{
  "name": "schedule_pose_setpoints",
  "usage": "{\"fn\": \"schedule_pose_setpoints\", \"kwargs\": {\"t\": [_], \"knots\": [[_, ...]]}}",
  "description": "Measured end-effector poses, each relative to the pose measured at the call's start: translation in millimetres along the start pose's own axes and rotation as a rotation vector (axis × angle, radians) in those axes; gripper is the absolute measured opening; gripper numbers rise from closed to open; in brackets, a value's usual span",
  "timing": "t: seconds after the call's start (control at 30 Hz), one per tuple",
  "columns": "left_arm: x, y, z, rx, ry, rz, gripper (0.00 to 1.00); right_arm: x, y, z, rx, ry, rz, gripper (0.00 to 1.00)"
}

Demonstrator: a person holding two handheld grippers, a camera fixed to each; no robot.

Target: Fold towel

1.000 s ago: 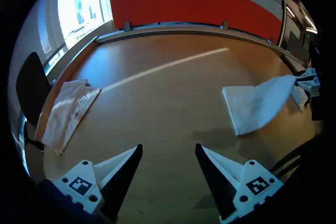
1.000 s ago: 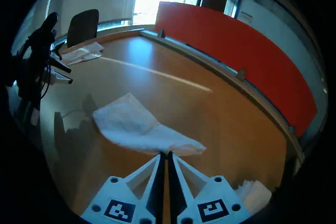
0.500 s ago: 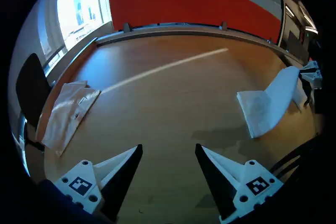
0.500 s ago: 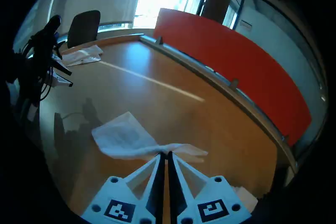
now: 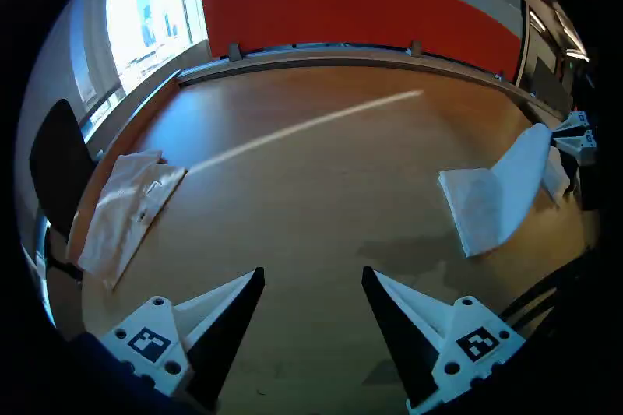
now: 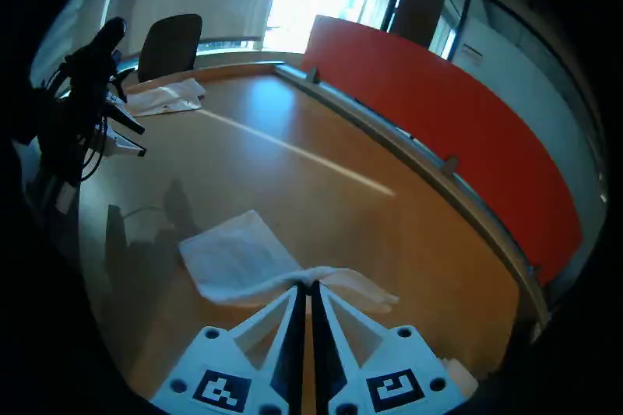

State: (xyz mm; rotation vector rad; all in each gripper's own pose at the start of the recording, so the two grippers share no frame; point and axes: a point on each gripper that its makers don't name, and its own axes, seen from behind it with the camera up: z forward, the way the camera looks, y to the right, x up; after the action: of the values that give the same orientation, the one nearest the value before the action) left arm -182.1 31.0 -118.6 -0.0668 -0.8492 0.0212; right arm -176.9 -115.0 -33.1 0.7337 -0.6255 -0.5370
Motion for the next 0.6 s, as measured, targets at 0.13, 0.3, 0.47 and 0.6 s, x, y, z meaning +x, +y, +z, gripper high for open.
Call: {"fn": "schedule_pose_setpoints", "kwargs": {"t": [0.13,0.3,0.47,0.6], "knots": [[1.0,-0.7,-0.7,0.001,0.004,-0.002,0.93,7.0,-8.8,6.5,0.025,0.008,-0.010,0.04],[2.0,-3.0,-2.4,0.004,0.009,-0.009,0.93,14.9,-26.0,16.2,0.067,0.014,-0.028,0.04],[2.1,-7.7,-4.0,0.011,0.013,-0.018,0.93,19.5,-48.2,26.7,0.116,0.008,-0.049,0.05],[1.1,-12.3,-5.9,0.018,0.015,-0.025,0.93,18.1,-64.0,34.3,0.151,-0.009,-0.067,0.05]]}}
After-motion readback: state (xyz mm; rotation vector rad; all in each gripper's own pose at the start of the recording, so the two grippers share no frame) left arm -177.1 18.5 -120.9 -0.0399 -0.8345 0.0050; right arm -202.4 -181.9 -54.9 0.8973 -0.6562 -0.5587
